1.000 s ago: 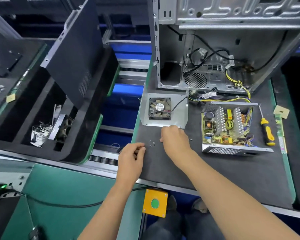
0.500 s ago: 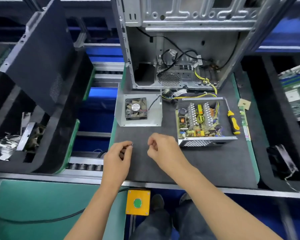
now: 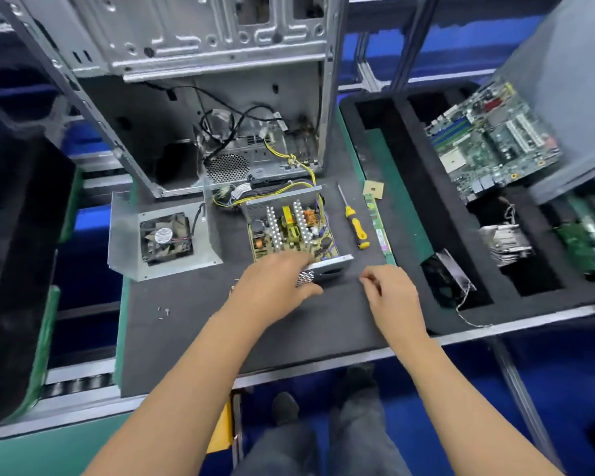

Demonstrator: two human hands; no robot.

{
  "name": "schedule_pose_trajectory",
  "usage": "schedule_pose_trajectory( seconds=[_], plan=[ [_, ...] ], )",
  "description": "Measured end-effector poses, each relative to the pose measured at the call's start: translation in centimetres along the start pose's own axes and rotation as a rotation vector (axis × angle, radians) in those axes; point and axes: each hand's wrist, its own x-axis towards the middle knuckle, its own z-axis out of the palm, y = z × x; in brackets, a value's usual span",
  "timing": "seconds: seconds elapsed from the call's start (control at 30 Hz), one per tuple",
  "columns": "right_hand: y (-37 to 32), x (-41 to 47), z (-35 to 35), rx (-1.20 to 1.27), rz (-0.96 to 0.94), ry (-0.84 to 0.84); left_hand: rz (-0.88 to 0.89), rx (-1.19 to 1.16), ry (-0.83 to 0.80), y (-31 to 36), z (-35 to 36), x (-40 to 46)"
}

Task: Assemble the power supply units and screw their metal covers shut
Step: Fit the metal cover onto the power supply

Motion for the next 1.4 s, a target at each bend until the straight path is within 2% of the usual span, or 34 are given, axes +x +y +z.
schedule_pose_trajectory(
  seconds=[0.07,0.17,0.33,0.53,0.67,0.77,0.9,1.13,1.23,1.4],
  plan=[
    [0.3,0.2,0.2,0.024,-0.02,-0.002,-0.041,0.104,-0.103,0.7,0.2,1.4],
    [0.5,0.3,0.0,0.08,-0.003,-0.032,-0.08,0.121,-0.165,1.3,0.6,2.8],
    [-0.1,0.8,-0.5,0.23,0.077,-0.037,-0.135,0.007,-0.156,1.1,0.8,3.5],
    [-2.9,1.0,-1.0,0.581,0.153,-0.016,-0.105,-0.128,-0.131,1.2,0.0,3.4],
    [-4.3,1.5,-1.4,0.718,0.202,-0.039,-0.079,-0.197,-0.089,1.2,-2.9,4.2],
    [-5.7,2.3,-2.3,0.767,0.17,0.029,-0.039,-0.257,-0.137,1.5,-5.8,5.2],
    [-7.1,3.6,-3.6,0.826,0.163,0.092,-0.08,-0.395,-0.272,1.3,-8.8,6.8],
    [-8.7,6.0,-4.9,0.857,0.185,0.136,-0.133,-0.504,-0.515,1.2,-11.8,9.4],
    [-8.8,7.2,-5.3,0.787,0.184,0.089,-0.19,-0.65,-0.641,0.8,-11.9,9.8],
    [-8.7,8.6,-5.7,0.658,0.153,-0.011,-0.285,-0.853,-0.651,0.2,-10.2,9.9]
  ],
)
